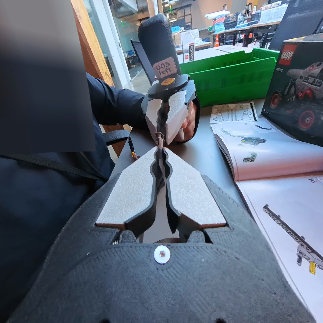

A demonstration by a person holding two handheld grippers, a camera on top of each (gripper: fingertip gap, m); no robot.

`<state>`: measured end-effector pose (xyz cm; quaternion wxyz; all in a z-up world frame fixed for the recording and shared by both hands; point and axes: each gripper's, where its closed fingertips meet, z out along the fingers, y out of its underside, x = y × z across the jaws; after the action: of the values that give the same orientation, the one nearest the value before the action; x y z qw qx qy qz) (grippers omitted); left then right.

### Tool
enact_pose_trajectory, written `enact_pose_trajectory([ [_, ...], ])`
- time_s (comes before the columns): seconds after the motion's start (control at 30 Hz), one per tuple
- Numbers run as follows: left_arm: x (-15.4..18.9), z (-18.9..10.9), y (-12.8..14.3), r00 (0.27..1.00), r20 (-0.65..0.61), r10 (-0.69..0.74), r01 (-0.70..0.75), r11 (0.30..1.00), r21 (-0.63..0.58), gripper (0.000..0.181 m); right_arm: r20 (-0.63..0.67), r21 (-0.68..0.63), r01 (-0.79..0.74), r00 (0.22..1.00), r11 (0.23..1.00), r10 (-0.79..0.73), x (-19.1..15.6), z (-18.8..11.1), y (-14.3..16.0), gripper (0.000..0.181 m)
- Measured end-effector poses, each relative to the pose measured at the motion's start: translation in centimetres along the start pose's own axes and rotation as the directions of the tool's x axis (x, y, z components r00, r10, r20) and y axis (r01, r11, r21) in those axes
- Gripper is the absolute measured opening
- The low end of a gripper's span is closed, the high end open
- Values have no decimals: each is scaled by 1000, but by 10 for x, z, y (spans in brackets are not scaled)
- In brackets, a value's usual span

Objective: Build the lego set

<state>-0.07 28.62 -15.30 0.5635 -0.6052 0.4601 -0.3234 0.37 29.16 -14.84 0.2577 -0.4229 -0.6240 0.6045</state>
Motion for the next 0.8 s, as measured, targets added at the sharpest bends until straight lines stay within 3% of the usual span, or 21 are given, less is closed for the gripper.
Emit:
enact_pose_trajectory([
  [0.6,2,3,3,1000,-11,-20,20,999,-28,6,0,-65,-15,1000,998,15,-2,6,9,0],
  [0.8,1,1,17,999,-15,45,-47,991,-127,6,15,-74,-107,994,991,109,2,5,12,0],
])
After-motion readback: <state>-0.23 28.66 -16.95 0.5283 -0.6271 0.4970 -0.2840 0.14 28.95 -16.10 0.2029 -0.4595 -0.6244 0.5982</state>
